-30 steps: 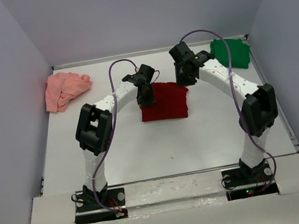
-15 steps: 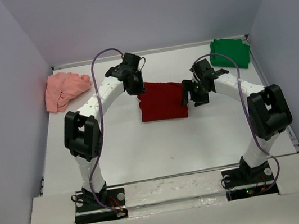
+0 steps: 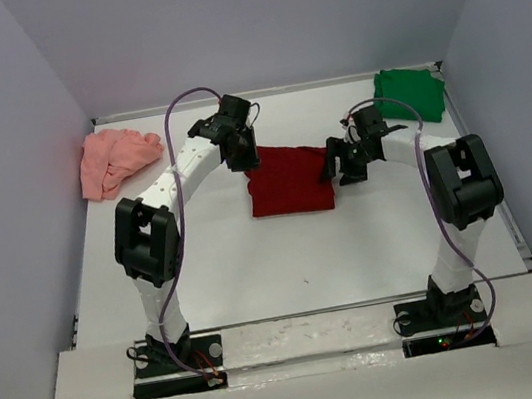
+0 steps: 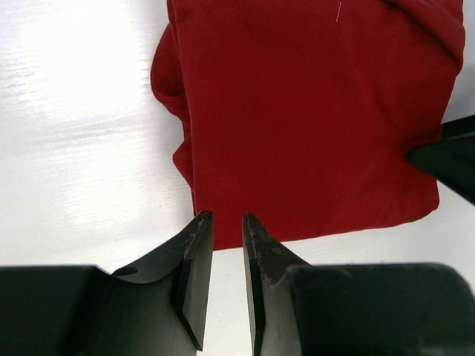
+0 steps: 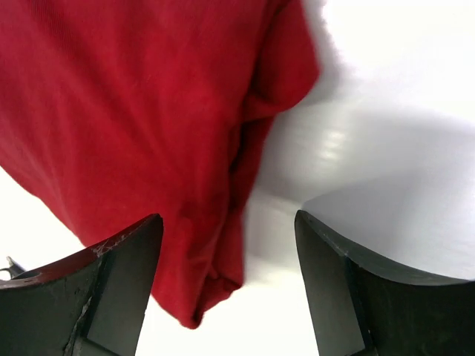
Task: Fold and stack the t-shirts
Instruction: Put the neatly folded tshirt into the corner of the board with the right arm
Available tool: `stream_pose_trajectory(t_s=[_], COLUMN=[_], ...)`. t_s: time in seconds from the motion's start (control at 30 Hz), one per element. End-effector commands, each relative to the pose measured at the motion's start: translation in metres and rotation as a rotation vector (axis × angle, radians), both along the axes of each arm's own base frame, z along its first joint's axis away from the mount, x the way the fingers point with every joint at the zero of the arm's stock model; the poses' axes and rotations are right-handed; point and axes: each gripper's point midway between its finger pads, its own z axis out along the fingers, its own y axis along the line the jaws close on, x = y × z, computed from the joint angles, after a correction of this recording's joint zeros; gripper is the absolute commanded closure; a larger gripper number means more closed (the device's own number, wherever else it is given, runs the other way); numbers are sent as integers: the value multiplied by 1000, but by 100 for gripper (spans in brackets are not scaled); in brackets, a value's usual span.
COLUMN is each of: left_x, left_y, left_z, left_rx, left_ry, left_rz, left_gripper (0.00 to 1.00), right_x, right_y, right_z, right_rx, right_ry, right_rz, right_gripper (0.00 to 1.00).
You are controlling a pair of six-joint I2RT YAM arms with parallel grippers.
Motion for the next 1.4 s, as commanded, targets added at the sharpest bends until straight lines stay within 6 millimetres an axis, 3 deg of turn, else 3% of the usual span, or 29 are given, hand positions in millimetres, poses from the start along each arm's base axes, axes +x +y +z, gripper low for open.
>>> stream_pose_trajectory(t_s=[0.0, 0.23, 0.5, 0.83, 1.0, 1.17, 1.37], left_x=[-3, 0, -2, -5, -9, -9, -9], left_y=[-2, -4, -9, -5, -2, -2, -4], left_z=[19, 29, 39, 53, 54, 56, 56], left_rx=[-20, -28, -58, -62, -59, -58, -66], left_ry=[-28, -41, -50, -71, -75, -77, -74], left_rz=[-31, -33, -44, -42, -42, -44, -43], left_gripper=[67, 67, 67, 67, 67, 67, 67], right_x=[23, 23, 18, -6, -10, -8, -12], right_y=[-2, 5, 6, 36, 35, 20, 12], right_z=[6, -15, -24, -41, -53, -60, -62], right_rx=[50, 86, 102, 94, 70, -56, -174], right_ry=[-46, 21, 46, 80, 98, 104, 136], right_rz=[-6, -1, -18, -3, -19, -92, -163], right_gripper=[23, 23, 23, 22, 22, 26, 40])
